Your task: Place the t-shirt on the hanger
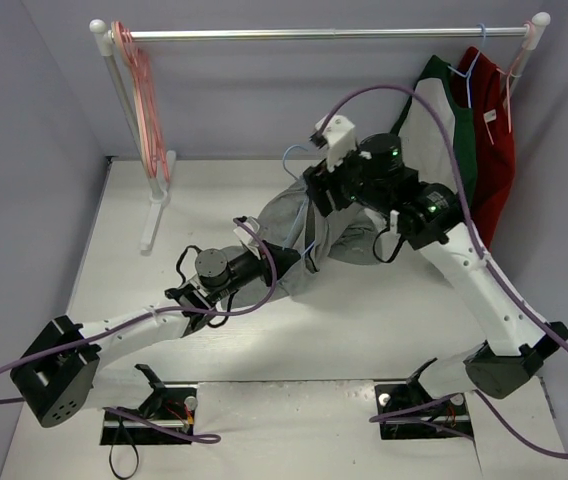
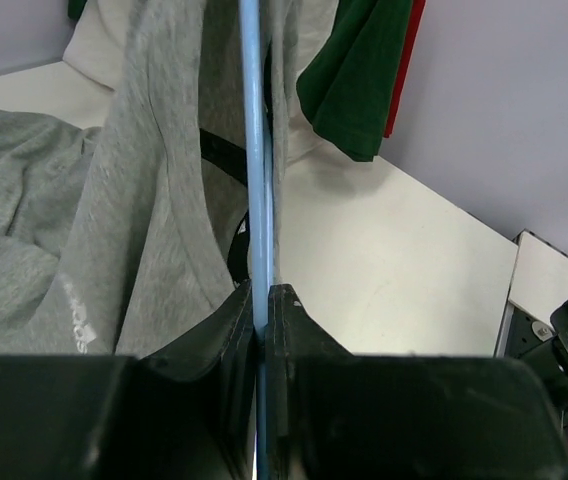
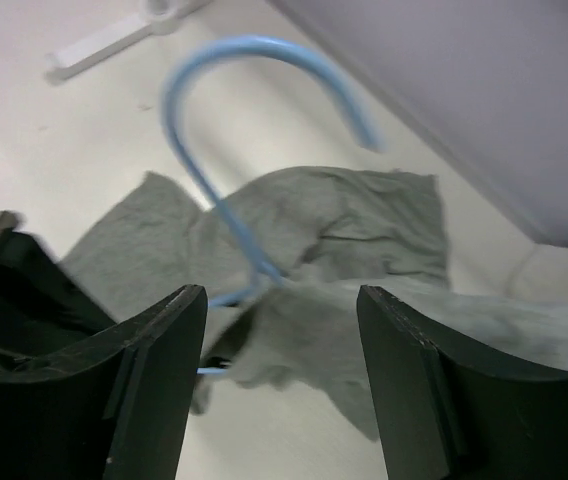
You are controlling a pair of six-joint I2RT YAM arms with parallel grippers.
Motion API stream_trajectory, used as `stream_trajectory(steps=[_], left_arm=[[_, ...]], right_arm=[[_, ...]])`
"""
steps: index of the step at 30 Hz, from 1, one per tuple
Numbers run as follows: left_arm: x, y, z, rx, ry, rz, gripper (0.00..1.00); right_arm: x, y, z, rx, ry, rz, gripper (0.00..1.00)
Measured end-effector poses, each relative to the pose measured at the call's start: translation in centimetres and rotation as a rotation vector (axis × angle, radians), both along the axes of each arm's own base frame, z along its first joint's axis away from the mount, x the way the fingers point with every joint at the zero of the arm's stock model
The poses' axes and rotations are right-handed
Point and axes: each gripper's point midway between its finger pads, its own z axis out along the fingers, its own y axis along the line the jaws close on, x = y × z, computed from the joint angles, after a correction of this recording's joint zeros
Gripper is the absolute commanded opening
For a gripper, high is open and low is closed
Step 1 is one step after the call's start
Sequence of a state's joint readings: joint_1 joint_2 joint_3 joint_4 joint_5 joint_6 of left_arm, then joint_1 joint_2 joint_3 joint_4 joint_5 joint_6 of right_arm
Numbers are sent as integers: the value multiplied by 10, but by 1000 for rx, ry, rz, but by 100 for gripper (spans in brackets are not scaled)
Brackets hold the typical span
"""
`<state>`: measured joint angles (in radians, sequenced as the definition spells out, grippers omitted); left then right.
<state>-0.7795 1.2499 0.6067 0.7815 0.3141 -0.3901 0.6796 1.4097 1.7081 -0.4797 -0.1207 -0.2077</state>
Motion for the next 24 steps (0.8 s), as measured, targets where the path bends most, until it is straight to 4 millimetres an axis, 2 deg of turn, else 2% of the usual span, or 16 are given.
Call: stream_trajectory(steps=[5,7,8,12,16,24], left_arm=[[-2,2,3,-8,-10,3,0],[-2,3,4,-10,-15,5,0],[-2,3,5,-11,-17,5,0],[-3,4,7,-7,-28,2,0],[-5,5,3,16,-27,-5,0],[-10,7,-1,73,-33,-28,0]], right_arm=[[26,-69,27,-15,-81,-147,57],[30,-91,35,-26,-106,-182,57],[29,-96,36,-35,-114,-180,57],[23,-91,31,-71,-127,-92,58],[22,-80,7,-125,-104,6,59],[35,-66,-21,-211,-94,122,61]])
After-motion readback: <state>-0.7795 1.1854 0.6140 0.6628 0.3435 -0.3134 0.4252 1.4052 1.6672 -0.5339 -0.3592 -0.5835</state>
